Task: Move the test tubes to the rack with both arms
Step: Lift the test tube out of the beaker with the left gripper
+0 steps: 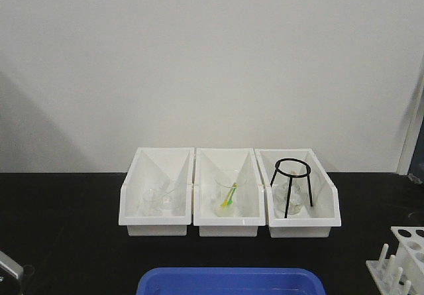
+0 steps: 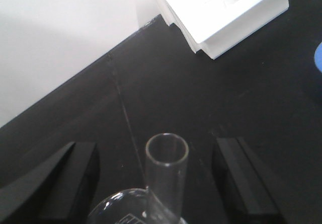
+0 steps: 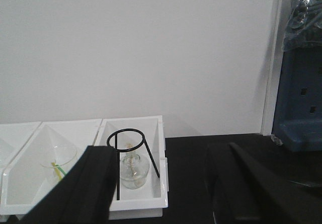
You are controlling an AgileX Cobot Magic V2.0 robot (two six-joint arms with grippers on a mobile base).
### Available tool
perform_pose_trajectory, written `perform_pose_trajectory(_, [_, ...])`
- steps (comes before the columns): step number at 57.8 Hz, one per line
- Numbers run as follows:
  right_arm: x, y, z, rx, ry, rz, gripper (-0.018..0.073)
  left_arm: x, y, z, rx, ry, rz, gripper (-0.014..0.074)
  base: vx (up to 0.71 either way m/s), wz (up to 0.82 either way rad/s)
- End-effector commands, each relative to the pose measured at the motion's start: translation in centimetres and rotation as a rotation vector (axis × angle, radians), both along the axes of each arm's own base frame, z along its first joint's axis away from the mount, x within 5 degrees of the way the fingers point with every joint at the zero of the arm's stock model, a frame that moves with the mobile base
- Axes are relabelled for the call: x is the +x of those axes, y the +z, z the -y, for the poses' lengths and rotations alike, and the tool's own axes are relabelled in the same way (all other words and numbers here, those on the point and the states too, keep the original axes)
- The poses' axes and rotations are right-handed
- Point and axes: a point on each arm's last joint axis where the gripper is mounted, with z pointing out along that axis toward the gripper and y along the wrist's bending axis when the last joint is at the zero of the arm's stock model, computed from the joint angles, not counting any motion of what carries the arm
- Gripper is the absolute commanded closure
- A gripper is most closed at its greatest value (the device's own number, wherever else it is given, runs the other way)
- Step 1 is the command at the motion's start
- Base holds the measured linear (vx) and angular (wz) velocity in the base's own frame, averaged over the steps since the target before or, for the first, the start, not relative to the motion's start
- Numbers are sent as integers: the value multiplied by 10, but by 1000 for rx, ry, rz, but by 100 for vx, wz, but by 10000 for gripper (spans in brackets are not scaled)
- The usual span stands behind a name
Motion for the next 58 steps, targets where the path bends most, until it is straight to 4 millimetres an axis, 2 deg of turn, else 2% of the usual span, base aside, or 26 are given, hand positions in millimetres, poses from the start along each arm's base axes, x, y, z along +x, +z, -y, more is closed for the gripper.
perform_pose_trajectory(1, [-2,21,0,-22,5,123,121,15,15,3,-28,6,127,36,0,0])
perform_pose_trajectory(9, [-2,21,0,-24,5,123,121,23,6,1,-47,38,118,49,0,0])
perform_pose_trajectory(15, [-2,21,0,-27,5,123,121,22,3,1,-49,46,102,115,0,0])
perform_pose_trajectory(25, [-2,21,0,-27,4,123,121,23,5,1,-52,46,122,321,0,0])
perform_pose_trajectory(31, [-2,21,0,-27,4,123,121,23,5,1,-52,46,125,489,0,0])
perform_pose_trajectory(37, [-2,21,0,-27,4,121,121,23,6,1,-54,46,139,617,0,0])
perform_pose_trajectory(47, [-2,21,0,-27,4,121,121,21,19,0,-62,45,203,619,0,0])
perform_pose_trajectory(58, [-2,21,0,-26,4,122,121,5,55,-1,-79,42,250,619,0,0])
